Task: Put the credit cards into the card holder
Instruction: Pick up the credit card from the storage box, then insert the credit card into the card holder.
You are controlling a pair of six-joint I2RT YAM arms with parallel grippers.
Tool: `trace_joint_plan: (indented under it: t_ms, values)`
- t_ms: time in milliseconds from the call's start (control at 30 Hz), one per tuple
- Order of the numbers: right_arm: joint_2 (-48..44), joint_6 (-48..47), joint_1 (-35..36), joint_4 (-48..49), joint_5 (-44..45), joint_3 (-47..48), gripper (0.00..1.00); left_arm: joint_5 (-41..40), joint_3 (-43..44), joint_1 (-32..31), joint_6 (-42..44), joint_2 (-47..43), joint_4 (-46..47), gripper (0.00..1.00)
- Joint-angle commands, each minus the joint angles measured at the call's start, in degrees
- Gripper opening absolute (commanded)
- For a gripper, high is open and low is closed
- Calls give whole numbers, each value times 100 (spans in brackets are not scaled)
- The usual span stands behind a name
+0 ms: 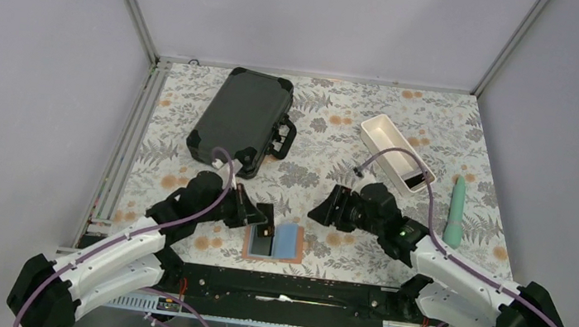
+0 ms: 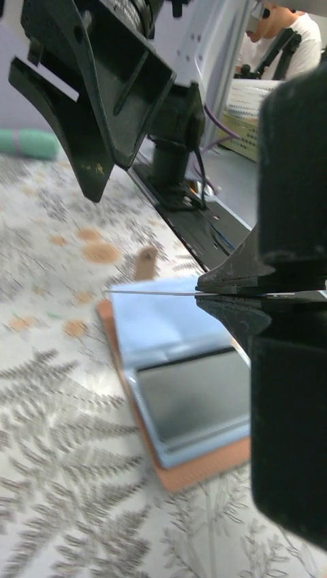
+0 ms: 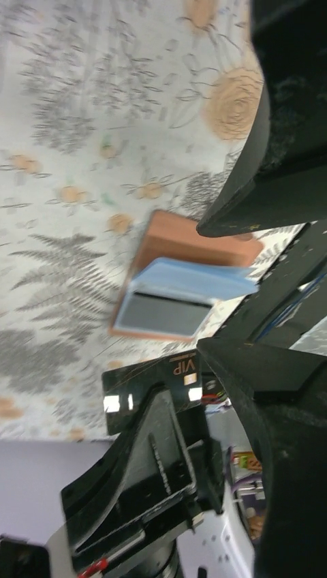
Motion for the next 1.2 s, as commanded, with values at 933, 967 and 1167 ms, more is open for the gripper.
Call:
trace_joint_plan:
  t_ms: [933,967,1167]
  values:
    - [1894,586,1489,920,385,51,51,776,-708,43,268,714,527,0]
    - [1951,589,1493,931,370,48,50,773,-708,50,275,726,546,0]
    - [2172,606,1506,1027,283,44,43,804,-716,76,325,870,626,0]
